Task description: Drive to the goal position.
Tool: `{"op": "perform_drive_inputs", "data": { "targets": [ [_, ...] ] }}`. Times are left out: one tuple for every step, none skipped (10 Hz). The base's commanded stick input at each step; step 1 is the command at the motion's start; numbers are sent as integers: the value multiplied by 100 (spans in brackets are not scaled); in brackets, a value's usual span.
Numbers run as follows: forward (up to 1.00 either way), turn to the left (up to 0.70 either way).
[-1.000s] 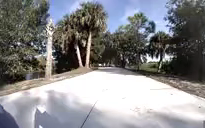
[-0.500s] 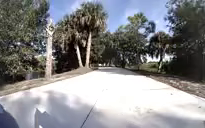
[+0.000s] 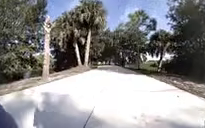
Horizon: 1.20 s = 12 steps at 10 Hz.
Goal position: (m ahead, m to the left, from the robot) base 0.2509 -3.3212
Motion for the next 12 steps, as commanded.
{"op": "perform_drive_inputs", "data": {
  "targets": [
    [0,-45],
    [0,-45],
    [0,-45],
    [0,-45],
    [0,-45],
    [0,-45],
    [0,-45],
    [0,-45],
    [0,-45],
    [0,-45],
    [0,-45],
    [0,-45]
  ]
}}
